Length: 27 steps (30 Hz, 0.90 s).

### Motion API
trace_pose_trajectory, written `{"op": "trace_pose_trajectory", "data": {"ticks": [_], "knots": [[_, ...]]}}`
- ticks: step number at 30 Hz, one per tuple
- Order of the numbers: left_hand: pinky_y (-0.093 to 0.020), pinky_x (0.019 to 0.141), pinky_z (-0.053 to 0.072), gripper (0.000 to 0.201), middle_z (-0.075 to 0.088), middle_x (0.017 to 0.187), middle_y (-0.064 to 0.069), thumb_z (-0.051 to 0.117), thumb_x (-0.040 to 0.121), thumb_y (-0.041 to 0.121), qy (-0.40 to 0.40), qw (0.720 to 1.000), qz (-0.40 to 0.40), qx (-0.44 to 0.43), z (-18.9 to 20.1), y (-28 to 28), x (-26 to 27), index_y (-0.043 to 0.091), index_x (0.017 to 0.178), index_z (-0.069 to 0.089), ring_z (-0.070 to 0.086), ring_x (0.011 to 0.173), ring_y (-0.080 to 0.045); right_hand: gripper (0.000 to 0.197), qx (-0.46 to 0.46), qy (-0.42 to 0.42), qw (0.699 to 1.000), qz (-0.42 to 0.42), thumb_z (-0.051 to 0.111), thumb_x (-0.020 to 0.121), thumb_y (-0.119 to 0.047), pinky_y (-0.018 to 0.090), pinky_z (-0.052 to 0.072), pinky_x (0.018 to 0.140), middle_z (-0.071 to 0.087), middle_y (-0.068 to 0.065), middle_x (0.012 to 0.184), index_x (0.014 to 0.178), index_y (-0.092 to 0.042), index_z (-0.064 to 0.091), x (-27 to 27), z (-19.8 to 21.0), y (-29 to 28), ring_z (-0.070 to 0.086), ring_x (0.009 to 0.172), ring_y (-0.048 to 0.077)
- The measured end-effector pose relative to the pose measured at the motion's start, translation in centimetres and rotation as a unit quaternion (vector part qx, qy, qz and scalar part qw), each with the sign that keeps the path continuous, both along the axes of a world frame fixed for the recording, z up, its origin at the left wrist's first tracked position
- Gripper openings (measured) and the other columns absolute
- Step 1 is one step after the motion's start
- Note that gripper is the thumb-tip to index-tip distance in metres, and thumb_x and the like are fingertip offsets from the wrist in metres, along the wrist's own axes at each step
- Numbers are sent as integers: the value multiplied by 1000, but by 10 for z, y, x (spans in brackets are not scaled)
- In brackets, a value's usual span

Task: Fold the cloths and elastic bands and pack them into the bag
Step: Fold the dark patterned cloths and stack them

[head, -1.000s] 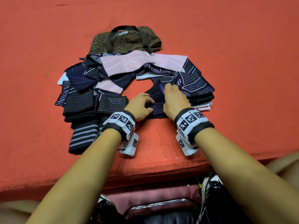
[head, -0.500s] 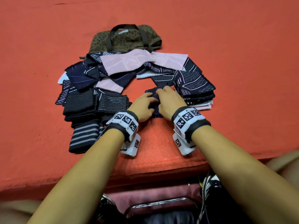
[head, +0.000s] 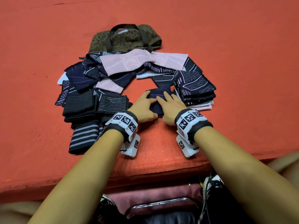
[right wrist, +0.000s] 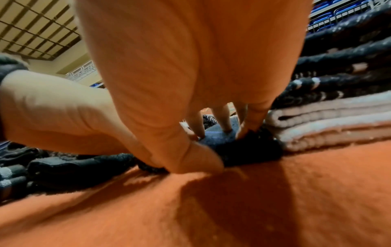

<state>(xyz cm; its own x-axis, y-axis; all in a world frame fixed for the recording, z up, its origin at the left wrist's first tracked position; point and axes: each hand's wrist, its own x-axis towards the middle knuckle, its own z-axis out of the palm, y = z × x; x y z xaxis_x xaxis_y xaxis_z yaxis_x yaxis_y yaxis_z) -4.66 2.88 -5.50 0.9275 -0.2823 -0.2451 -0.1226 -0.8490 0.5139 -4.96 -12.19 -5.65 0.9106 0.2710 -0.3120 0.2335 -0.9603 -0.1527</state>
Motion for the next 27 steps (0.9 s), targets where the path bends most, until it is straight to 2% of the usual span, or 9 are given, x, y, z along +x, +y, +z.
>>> {"op": "trace_pose_trajectory", "data": {"ticks": [2, 4, 7, 11, 13, 16, 18, 22, 27], "knots": [[-24, 115, 21, 75, 6, 164, -15, 77, 80, 20, -3, 1000, -3, 2, -1, 1, 1, 16, 147, 45, 16, 151, -25, 75, 10, -7, 1000, -7, 62, 87, -33, 45, 27, 116, 10, 13, 161, 152, -20, 25, 1, 2, 2, 19, 143, 36], [-23, 116, 18, 76, 7, 164, -14, 78, 80, 22, -9, 1000, -2, 8, -3, 2, 2, 15, 147, 44, 14, 151, -23, 59, 17, -21, 1000, -12, 61, 87, -31, 42, 35, 110, 29, 12, 151, 141, -17, 42, 1, 5, 2, 31, 135, 34], [-27, 119, 18, 82, 7, 165, -12, 81, 78, 27, -12, 1000, 2, 28, -5, 2, 3, 16, 149, 41, 16, 150, -25, 45, 14, -17, 1000, -21, 58, 88, -26, 43, 42, 103, 44, 8, 133, 131, -14, 52, 0, 12, 1, 38, 127, 31], [-37, 120, 22, 89, 12, 163, -10, 85, 71, 30, -13, 998, 1, 62, -5, 3, 3, 21, 149, 42, 22, 146, -33, 49, -1, 1, 1000, -31, 62, 87, -28, 46, 44, 98, 40, 11, 134, 132, -16, 49, 0, 19, 2, 36, 129, 33], [-37, 119, 25, 87, 17, 160, -10, 86, 69, 31, -24, 998, 4, 65, -6, 4, 4, 22, 146, 47, 28, 143, -32, 53, -14, 3, 999, -30, 65, 86, -27, 46, 45, 89, 35, 12, 134, 134, -20, 45, -2, 22, 3, 37, 128, 34], [-36, 118, 26, 84, 22, 158, -12, 85, 70, 32, -33, 997, 5, 68, -6, 3, 4, 22, 144, 50, 32, 141, -32, 53, -1, 7, 999, -34, 65, 85, -21, 41, 42, 75, 36, 13, 130, 132, -22, 41, -3, 19, 2, 49, 117, 34], [-38, 118, 27, 81, 22, 158, -13, 83, 72, 32, -35, 997, 7, 72, -6, 2, 3, 21, 144, 50, 33, 141, -33, 49, 28, 2, 999, -45, 64, 84, -19, 39, 44, 76, 39, 12, 126, 128, -22, 43, -2, 17, 0, 52, 112, 34], [-38, 118, 27, 72, 23, 158, -14, 77, 76, 29, -45, 996, 16, 73, -7, -1, 3, 20, 143, 52, 33, 140, -34, 45, 43, -12, 998, -49, 61, 86, -14, 43, 49, 87, 41, 13, 127, 128, -21, 47, 3, 17, 1, 48, 116, 35], [-37, 118, 25, 64, 26, 157, -16, 74, 80, 26, -60, 995, 33, 78, -7, -6, 9, 17, 141, 54, 33, 141, -35, 41, 55, -34, 996, -57, 59, 88, -13, 43, 48, 88, 45, 16, 125, 127, -15, 48, 11, 14, 5, 47, 116, 36]]}}
